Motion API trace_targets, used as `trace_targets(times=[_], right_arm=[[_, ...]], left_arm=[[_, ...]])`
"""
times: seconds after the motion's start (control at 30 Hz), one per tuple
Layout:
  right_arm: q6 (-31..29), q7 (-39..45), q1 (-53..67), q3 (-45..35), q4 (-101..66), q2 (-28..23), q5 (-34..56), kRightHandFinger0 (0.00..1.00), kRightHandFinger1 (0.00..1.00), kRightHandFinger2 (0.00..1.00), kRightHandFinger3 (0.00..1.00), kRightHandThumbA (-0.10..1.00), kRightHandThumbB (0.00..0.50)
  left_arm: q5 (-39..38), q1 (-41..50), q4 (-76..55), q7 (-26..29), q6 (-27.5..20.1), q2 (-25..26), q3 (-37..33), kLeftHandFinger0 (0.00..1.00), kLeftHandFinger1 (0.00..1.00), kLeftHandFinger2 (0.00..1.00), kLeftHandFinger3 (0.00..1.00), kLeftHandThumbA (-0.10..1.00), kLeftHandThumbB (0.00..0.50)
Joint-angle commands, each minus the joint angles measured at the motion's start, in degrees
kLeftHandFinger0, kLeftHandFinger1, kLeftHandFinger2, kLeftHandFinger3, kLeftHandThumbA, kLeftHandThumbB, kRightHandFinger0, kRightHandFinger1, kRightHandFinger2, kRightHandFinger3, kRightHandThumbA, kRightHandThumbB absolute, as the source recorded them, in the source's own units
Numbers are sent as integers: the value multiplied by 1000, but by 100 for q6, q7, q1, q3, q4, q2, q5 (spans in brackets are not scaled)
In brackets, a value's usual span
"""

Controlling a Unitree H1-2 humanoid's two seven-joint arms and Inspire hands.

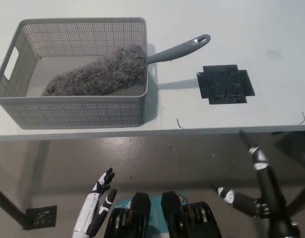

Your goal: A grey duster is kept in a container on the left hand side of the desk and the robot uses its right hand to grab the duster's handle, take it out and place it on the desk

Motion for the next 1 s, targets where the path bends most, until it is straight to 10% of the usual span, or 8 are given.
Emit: trace_targets(times=[0.0, 0.3, 0.97], right_arm=[[1289, 1363, -818, -316, -2608, -84, -2254, 1000, 1000, 1000, 1000, 966, 375], [1740, 2285, -2203, 118, -2242, 435, -3963, 1000, 1000, 1000, 1000, 751, 426], [2276, 1785, -3526, 739, 127, 304, -4674, 1000, 1000, 1000, 1000, 700, 500]], left_arm=[[173, -148, -71, 194, -636, 33, -9, 1000, 1000, 1000, 1000, 993, 86], [207, -141, -55, 182, -633, 47, -24, 1000, 1000, 1000, 1000, 1000, 75], [235, -47, -126, 73, -603, 79, -86, 1000, 1000, 1000, 1000, 1000, 108]])
